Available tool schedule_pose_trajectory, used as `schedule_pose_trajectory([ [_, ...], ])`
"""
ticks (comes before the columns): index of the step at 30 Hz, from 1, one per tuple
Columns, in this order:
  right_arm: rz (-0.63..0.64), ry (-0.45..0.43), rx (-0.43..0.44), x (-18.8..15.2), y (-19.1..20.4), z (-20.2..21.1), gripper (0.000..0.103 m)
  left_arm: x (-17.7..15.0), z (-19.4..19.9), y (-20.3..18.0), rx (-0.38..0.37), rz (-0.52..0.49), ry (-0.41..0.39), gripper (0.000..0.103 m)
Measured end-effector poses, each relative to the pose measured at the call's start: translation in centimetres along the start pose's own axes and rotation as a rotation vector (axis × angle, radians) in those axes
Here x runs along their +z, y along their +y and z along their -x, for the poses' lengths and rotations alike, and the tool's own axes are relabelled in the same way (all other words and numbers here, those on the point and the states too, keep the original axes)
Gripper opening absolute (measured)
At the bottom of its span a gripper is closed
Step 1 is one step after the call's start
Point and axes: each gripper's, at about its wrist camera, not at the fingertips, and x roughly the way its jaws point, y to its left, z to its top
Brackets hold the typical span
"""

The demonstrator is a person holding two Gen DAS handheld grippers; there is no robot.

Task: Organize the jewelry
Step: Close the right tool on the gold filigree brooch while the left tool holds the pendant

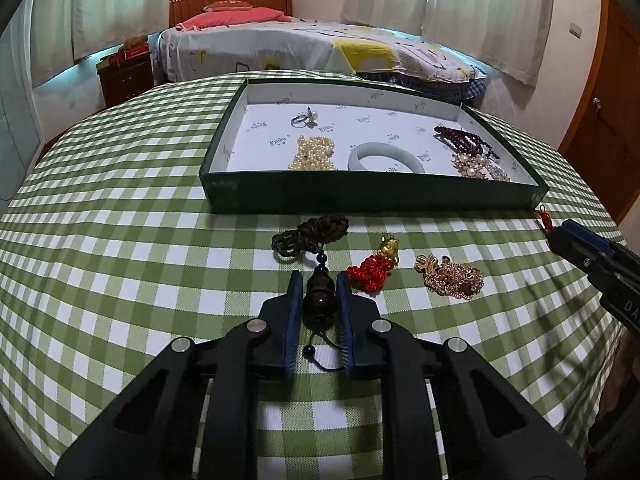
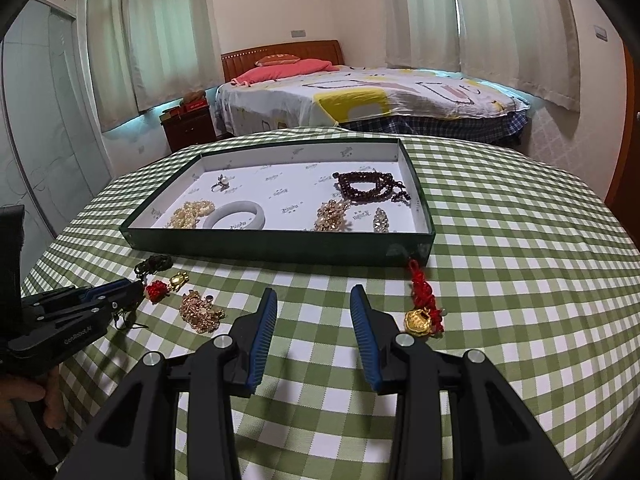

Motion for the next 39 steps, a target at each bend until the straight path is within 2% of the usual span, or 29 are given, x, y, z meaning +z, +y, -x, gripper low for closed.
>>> schedule_pose_trajectory([
  [8, 0.014, 0.008, 0.019, 0.0, 1.0, -0.3, 0.039, 0.0, 0.6, 0.7, 0.012, 0.009, -0.007, 0.017],
  [18, 0.051, 0.024, 0.074, 0.3, 3.4, -1.0, 0.039, 0.0, 2.6, 2.9, 0.062, 0.04, -0.04, 0.017],
  [29, 0.107, 0.089, 0.148, 0.0, 6.8, -2.9, 0.039, 0.1, 2.8, 4.6, 0.085, 0.079, -0.044, 0.017],
  [39, 0.125, 0.147, 0.143, -0.2, 7.8, -4.4, 0.039, 0.0, 2.5, 5.4, 0.092, 0.1, -0.035, 0.017],
])
